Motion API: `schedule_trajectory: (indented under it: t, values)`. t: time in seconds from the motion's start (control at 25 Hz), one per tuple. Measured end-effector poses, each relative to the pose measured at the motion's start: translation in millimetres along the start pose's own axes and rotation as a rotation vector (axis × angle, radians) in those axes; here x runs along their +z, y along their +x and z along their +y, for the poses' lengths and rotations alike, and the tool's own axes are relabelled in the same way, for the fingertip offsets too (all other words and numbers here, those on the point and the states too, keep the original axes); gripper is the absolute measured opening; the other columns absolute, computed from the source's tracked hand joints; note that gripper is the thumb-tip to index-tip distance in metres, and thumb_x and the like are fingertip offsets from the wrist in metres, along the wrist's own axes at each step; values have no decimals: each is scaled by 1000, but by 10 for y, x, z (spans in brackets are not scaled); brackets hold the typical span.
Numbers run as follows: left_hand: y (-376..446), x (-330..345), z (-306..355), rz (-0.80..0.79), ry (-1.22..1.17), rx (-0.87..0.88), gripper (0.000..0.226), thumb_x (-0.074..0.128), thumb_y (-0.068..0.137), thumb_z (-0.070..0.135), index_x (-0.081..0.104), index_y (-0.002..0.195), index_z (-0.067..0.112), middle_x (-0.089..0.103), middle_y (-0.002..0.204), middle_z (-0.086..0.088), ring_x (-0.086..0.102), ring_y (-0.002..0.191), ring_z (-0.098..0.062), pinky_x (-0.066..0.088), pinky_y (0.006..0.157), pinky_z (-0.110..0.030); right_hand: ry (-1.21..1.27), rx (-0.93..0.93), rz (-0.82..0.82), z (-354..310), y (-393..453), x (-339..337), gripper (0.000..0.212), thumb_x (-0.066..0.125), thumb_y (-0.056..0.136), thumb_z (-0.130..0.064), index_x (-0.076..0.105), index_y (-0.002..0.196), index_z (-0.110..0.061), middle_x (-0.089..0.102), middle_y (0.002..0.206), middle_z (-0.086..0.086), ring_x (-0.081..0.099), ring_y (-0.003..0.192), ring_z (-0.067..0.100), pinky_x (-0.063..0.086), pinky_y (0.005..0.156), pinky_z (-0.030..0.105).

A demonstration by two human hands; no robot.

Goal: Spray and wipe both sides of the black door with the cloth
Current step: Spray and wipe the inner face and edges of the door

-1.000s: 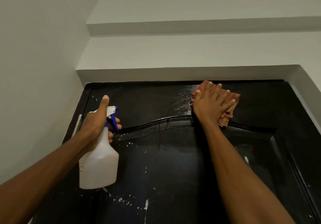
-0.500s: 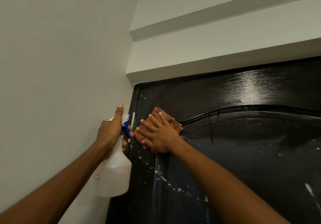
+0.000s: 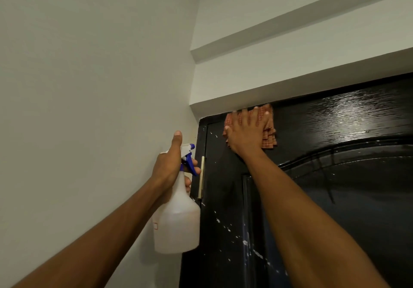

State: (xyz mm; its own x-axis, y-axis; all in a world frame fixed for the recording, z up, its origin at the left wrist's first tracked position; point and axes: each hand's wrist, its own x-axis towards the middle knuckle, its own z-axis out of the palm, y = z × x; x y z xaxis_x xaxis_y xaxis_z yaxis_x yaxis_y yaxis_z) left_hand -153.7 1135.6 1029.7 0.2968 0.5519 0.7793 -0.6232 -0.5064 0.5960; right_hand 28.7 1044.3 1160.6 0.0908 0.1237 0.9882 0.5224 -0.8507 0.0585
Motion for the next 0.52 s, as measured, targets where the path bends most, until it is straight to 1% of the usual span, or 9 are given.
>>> schedule_trajectory:
  t: [0.12,0.16,0.2,0.24,0.28,0.36,0.4,0.44,0.52]
  values:
    - [89,-19,-16,-16,37,33,76,30,93,71,67,104,6,74,90,-17,74,77,-33,51,45,-26,-49,-373,-42,-414,-65,187,66,19,106,-58,1,164,-29,-3,172,7,-9,156,40,-13,116,69]
    - [108,-27,-20,-20,48,40,77,30,93,72,68,103,6,75,89,-17,73,74,-32,51,44,-26,-60,-496,-86,-424,-36,180,63,16,107,-58,3,163,-33,-3,172,2,-10,156,35,-14,117,65]
    - [122,-29,-12,-25,61,43,76,30,93,72,68,102,7,75,88,-17,72,70,-31,51,44,-27,-59,-571,-116,-370,37,147,61,15,107,-58,4,163,-37,-2,172,-1,-9,157,31,-14,119,63]
    - [136,-31,6,-30,71,46,76,30,93,72,69,102,7,75,88,-17,71,66,-28,51,44,-27,-63,-575,-120,-291,111,99,60,14,107,-58,5,163,-38,0,172,-3,-7,158,29,-13,120,61]
    - [157,-32,20,-40,77,50,78,29,93,72,69,102,6,75,88,-17,70,63,-26,50,44,-26,-61,-497,-95,-216,178,73,60,14,107,-58,6,163,-37,3,172,-3,-4,158,29,-12,121,60]
    - [225,-33,59,-50,89,65,82,29,92,73,68,104,2,74,89,-18,67,57,-21,49,44,-25,-13,-223,-14,-181,253,51,60,15,108,-53,10,163,-31,10,171,1,3,157,33,-11,120,63]
    - [242,-23,76,-48,95,63,84,29,92,74,68,104,1,75,89,-18,66,54,-19,49,44,-25,-7,-141,5,-244,229,68,61,18,108,-50,12,163,-26,13,170,4,5,156,37,-10,118,66]
    - [262,0,83,-48,102,54,85,29,91,75,68,104,1,75,88,-17,65,51,-18,49,44,-25,-10,-111,28,-341,184,104,62,23,107,-49,14,163,-23,14,170,8,6,156,40,-9,118,68]
    - [273,21,61,-41,114,39,86,29,89,77,68,103,2,75,86,-16,64,50,-20,50,45,-26,6,-157,21,-593,142,184,65,32,106,-48,16,162,-19,15,167,13,8,154,43,-6,117,71]
